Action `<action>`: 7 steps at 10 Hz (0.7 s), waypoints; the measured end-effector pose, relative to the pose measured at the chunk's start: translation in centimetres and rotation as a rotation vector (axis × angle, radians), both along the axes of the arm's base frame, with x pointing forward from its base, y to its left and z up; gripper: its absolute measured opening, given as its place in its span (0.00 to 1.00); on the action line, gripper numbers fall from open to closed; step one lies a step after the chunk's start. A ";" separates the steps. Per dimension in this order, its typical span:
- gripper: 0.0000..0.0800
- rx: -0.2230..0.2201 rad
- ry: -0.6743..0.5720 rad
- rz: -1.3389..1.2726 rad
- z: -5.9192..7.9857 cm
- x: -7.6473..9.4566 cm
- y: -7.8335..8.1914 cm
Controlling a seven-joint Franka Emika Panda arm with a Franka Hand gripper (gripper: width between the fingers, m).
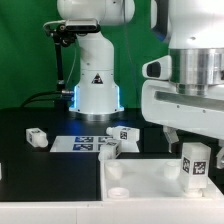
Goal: Assemble one leg
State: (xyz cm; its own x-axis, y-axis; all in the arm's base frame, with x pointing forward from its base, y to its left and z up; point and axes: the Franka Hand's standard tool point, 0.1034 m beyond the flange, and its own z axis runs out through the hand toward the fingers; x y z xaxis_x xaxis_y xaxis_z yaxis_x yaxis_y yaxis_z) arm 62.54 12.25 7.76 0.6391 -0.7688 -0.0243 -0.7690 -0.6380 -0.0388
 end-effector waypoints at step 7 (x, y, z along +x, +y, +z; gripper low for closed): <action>0.81 -0.046 -0.006 0.686 0.4 0.7 -0.8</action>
Offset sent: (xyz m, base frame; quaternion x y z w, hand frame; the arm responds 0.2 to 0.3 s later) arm 0.0000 0.0000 0.0000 0.0000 0.0000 -0.1938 0.9810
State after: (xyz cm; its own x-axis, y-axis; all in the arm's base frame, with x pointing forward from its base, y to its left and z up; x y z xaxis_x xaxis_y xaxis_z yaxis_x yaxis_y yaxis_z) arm 63.29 11.43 8.12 0.9817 -0.1902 0.0036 -0.1902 -0.9817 -0.0035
